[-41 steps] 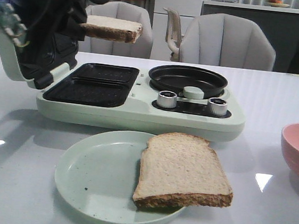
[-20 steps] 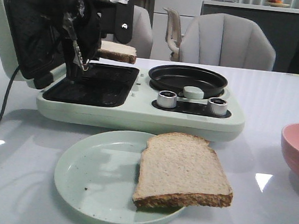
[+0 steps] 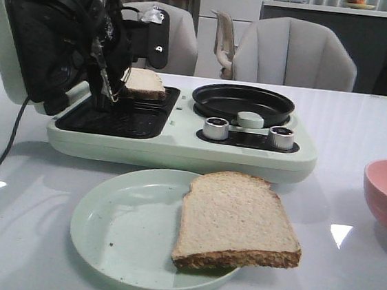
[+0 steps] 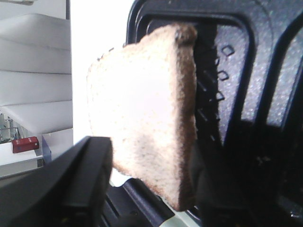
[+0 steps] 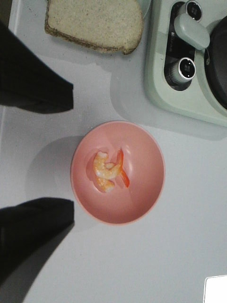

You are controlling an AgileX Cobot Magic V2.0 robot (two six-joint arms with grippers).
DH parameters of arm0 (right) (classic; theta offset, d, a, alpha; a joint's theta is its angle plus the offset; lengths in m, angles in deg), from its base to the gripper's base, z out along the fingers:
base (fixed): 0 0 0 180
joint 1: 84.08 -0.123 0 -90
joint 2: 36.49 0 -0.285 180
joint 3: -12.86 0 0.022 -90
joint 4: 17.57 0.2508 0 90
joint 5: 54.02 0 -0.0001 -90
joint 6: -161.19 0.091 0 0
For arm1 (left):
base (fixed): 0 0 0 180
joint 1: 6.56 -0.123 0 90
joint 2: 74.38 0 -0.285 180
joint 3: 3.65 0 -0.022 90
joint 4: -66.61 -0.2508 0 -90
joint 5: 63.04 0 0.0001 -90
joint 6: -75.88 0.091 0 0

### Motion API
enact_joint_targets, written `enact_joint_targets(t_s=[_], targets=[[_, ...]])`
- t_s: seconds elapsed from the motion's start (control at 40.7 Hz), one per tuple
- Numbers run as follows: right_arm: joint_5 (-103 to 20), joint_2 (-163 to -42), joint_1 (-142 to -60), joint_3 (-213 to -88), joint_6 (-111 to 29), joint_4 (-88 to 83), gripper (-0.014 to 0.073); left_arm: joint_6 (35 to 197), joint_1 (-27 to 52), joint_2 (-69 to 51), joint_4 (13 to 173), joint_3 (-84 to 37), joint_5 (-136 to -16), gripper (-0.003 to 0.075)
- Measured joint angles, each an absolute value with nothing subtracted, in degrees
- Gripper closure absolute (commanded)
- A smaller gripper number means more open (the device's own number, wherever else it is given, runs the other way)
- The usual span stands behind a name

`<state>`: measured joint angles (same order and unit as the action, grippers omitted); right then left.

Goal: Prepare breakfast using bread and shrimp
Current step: 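Lower the bread onto the sandwich maker plate and release with left gripper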

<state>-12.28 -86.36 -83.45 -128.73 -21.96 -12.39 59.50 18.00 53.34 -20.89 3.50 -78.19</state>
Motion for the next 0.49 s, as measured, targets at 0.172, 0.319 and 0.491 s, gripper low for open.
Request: enact_joint_targets(t_s=[0.172,0.319,0.491], targets=[[-12.3,-86.4,-83.4,-128.7,-22.0,-12.4,0.0088,59.5,18.0,52.6,-20.8,3.5,-78.2,0.0267],[-12.3,-86.4,-83.4,-128.7,-22.0,-12.4,0.0088,59.5,18.0,48.5,-16.3,2.6,-78.2,0.0267],[-12.3,-86.4,-83.4,-128.7,-22.0,-12.4,0.0088,59.5,19.0,39.2,-8.6,-1.9,-79.4,0.0267]])
